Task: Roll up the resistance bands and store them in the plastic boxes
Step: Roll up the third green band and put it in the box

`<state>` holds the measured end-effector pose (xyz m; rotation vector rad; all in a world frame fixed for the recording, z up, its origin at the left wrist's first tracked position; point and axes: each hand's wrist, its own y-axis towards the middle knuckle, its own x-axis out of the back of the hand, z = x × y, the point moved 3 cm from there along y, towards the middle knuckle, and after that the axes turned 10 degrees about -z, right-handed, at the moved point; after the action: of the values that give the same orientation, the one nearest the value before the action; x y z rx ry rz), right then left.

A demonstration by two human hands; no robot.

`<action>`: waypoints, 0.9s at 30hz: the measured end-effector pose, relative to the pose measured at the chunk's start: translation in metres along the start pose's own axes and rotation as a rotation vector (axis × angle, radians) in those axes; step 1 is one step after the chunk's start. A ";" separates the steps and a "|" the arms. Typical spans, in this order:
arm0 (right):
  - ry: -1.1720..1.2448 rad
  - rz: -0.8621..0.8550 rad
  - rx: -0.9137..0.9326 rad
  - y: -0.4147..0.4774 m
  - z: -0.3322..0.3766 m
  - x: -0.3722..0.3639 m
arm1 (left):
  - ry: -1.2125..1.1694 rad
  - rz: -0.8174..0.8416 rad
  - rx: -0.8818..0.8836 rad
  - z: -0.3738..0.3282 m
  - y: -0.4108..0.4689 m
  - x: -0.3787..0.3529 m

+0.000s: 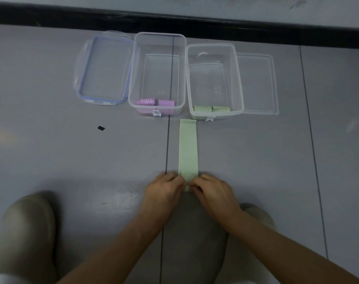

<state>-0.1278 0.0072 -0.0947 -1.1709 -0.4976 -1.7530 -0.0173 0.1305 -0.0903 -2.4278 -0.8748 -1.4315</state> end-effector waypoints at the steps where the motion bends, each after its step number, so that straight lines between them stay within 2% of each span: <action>1: 0.017 0.011 -0.013 0.001 0.000 0.002 | -0.014 -0.005 -0.008 0.001 -0.002 -0.001; 6: 0.067 0.011 -0.058 0.003 -0.003 0.001 | -0.013 0.011 -0.074 0.005 -0.006 -0.002; 11: 0.096 -0.076 -0.060 -0.004 0.001 -0.001 | -0.015 0.005 -0.055 0.005 -0.001 -0.005; 16: 0.003 -0.145 -0.003 -0.011 -0.003 0.001 | -0.029 0.047 -0.011 0.010 0.008 -0.005; 22: -0.083 -0.022 -0.004 0.005 0.001 0.004 | -0.010 0.022 -0.001 0.008 0.009 -0.002; 27: -0.019 0.022 -0.097 0.014 0.001 0.008 | 0.037 -0.027 -0.097 0.006 0.008 -0.003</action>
<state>-0.1165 -0.0027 -0.0895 -1.2575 -0.4134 -1.7649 -0.0100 0.1257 -0.0948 -2.4594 -0.8519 -1.5574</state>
